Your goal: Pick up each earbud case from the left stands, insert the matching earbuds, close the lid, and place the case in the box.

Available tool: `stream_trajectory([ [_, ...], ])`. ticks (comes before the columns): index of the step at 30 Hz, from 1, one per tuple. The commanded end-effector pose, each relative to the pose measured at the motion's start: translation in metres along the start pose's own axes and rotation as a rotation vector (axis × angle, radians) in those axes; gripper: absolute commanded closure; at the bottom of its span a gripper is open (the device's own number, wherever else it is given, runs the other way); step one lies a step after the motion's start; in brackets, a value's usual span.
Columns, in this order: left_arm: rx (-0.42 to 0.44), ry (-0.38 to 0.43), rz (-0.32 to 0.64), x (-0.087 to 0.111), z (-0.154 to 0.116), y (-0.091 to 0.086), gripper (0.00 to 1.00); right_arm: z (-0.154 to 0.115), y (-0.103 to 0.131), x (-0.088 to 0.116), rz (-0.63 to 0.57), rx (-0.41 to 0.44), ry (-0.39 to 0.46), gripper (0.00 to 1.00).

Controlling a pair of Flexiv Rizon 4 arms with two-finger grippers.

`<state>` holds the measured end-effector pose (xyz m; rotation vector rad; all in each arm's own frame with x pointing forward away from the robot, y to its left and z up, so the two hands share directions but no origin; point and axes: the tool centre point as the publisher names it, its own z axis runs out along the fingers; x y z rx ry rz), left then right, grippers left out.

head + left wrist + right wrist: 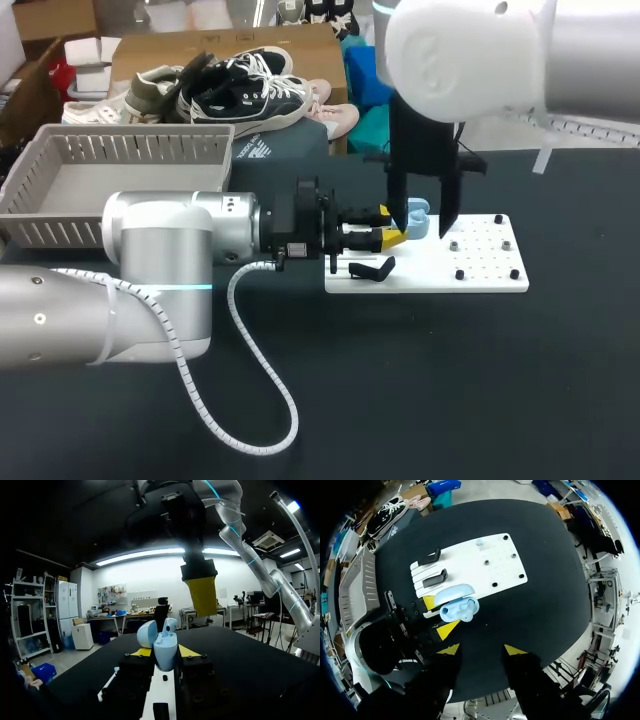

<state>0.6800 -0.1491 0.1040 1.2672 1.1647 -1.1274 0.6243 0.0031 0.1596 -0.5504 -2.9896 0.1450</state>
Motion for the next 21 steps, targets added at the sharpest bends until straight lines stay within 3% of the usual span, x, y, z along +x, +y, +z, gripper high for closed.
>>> stream_trajectory([
  [1, -0.005, 0.0, 0.001, 0.0, 0.0, -0.001, 1.0, 0.006, 0.002, -0.003, 0.009, 0.012, -0.005, 0.51],
  [21, -0.005, 0.0, 0.001, 0.0, 0.0, -0.001, 1.0, 0.008, -0.005, -0.025, 0.073, 0.037, -0.042, 0.49],
])
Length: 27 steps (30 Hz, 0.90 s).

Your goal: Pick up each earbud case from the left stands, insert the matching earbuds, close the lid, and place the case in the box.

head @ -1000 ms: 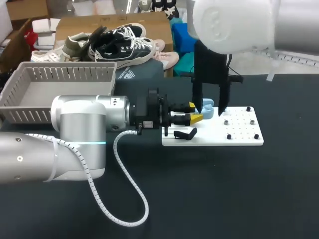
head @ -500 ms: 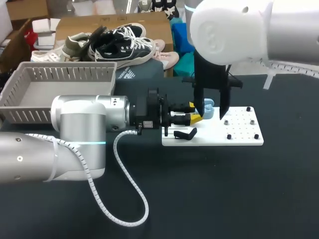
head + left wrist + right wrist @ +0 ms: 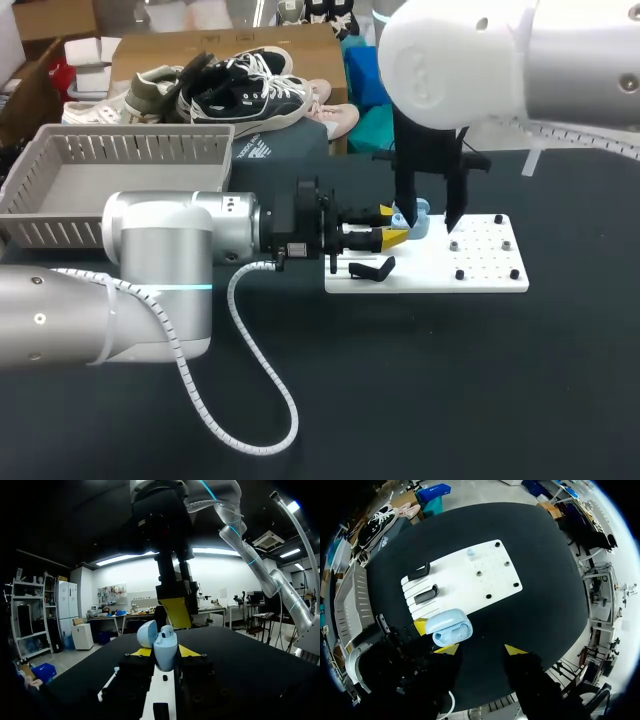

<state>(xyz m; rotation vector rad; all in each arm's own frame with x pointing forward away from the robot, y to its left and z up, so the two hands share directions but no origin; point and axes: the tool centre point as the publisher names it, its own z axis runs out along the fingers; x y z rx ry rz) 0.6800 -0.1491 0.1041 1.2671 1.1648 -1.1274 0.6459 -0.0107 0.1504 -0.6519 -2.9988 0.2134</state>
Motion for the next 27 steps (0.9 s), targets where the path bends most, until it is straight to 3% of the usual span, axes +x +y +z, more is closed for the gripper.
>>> stream_trajectory([
  [1, -0.005, 0.0, 0.001, 0.0, 0.0, -0.001, 1.0, 0.0, -0.001, 0.0, 0.006, 0.004, -0.006, 0.49],
  [6, -0.005, 0.0, 0.001, 0.0, 0.0, -0.001, 1.0, -0.004, -0.003, 0.0, 0.009, 0.0, -0.011, 0.48],
  [13, -0.005, 0.0, 0.001, 0.0, 0.0, -0.001, 1.0, -0.021, -0.012, -0.002, 0.012, -0.083, 0.016, 0.45],
  [20, -0.005, 0.0, 0.001, 0.0, 0.0, -0.001, 1.0, -0.026, -0.026, -0.03, 0.024, -0.14, -0.019, 0.28],
  [27, -0.005, 0.0, 0.001, 0.0, 0.0, -0.001, 1.0, -0.024, -0.03, -0.062, 0.016, -0.181, -0.077, 0.27],
])
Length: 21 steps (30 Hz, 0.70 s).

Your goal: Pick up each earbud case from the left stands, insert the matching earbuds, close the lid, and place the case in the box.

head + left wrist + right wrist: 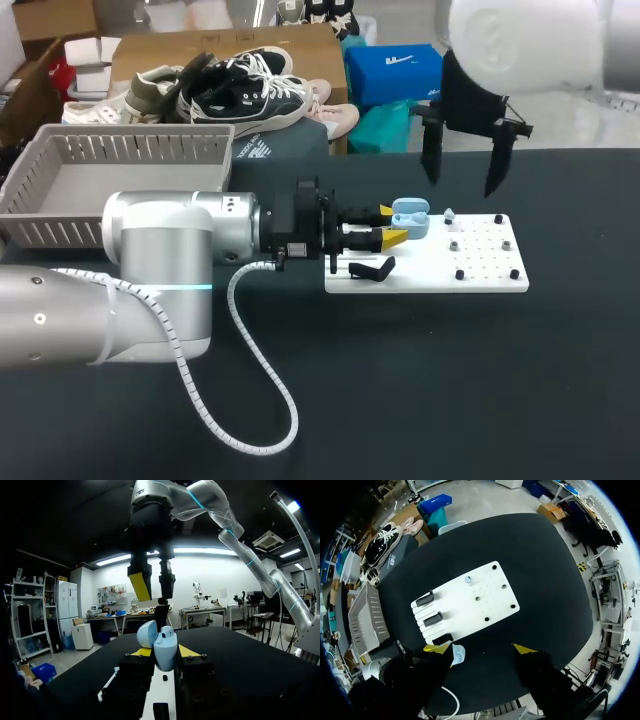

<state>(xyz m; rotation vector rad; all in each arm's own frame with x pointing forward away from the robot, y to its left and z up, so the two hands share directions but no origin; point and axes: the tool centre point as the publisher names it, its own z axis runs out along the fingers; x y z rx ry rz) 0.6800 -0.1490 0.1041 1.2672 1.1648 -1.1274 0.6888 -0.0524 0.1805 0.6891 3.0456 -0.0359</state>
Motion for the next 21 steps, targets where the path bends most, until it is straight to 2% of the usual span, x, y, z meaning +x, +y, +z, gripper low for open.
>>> stream_trajectory([
  [1, -0.005, 0.0, 0.001, 0.0, 0.0, -0.001, 1.0, 0.005, -0.007, -0.01, -0.009, -0.06, -0.029, 0.26],
  [7, -0.005, 0.0, 0.001, 0.0, 0.0, -0.001, 1.0, 0.011, -0.006, -0.033, -0.036, -0.095, -0.056, 0.28],
  [15, -0.005, 0.0, 0.001, 0.0, 0.0, -0.001, 1.0, 0.034, 0.004, -0.055, -0.053, -0.109, -0.057, 0.43],
  [21, -0.005, 0.0, 0.001, 0.0, 0.0, -0.001, 1.0, 0.049, 0.012, -0.069, -0.018, -0.159, -0.066, 0.43],
])
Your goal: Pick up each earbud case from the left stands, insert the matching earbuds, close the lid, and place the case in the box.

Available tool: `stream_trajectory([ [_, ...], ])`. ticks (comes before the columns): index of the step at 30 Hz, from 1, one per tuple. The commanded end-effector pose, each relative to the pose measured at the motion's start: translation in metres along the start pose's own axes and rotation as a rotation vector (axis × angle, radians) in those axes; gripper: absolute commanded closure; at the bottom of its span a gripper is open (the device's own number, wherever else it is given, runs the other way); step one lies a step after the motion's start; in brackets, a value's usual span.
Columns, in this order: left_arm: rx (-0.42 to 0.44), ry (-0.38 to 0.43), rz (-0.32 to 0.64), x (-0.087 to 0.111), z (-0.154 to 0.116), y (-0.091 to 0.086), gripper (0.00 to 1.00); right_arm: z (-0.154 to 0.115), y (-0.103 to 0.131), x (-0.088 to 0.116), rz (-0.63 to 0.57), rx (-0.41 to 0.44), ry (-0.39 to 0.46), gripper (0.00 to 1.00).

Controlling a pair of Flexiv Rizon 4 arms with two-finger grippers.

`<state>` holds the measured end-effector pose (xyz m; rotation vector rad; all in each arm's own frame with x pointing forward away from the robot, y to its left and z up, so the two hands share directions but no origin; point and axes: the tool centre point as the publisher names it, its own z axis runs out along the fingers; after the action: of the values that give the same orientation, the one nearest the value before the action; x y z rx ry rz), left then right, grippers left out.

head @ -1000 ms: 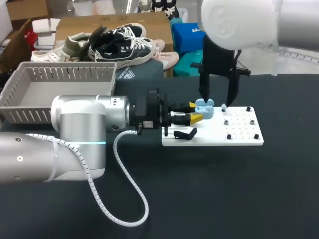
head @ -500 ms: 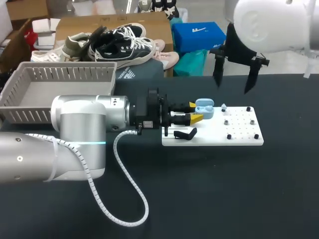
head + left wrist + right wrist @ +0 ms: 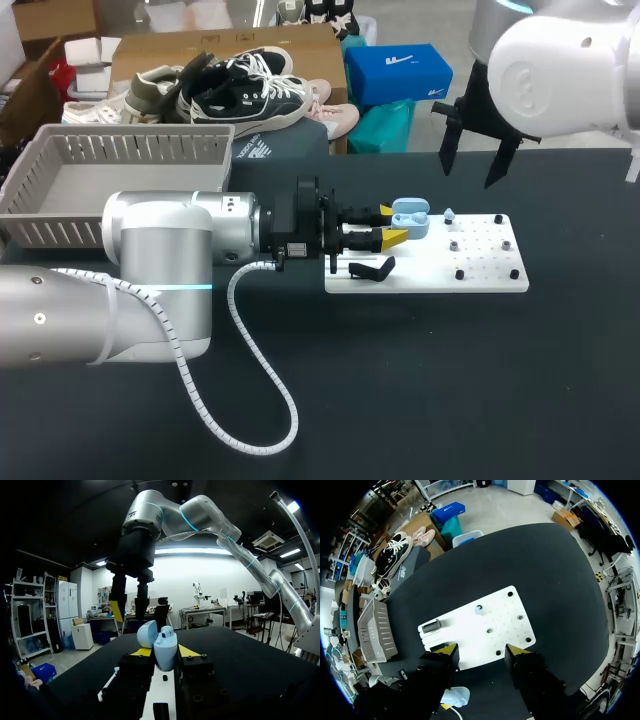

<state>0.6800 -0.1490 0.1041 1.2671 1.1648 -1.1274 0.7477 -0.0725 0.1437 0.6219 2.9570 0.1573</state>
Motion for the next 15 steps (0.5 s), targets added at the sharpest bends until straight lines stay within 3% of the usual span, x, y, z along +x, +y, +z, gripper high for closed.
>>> stream_trajectory([
  [1, -0.005, 0.0, 0.001, 0.0, 0.0, -0.001, 1.0, 0.015, 0.004, -0.009, 0.02, -0.018, -0.004, 0.43],
  [6, -0.005, 0.0, 0.001, 0.0, 0.0, -0.001, 1.0, 0.034, 0.004, -0.007, 0.026, -0.033, 0.01, 0.44],
  [15, -0.005, 0.0, 0.001, 0.0, 0.0, -0.001, 1.0, 0.057, 0.002, -0.009, 0.043, -0.073, 0.02, 0.54],
])
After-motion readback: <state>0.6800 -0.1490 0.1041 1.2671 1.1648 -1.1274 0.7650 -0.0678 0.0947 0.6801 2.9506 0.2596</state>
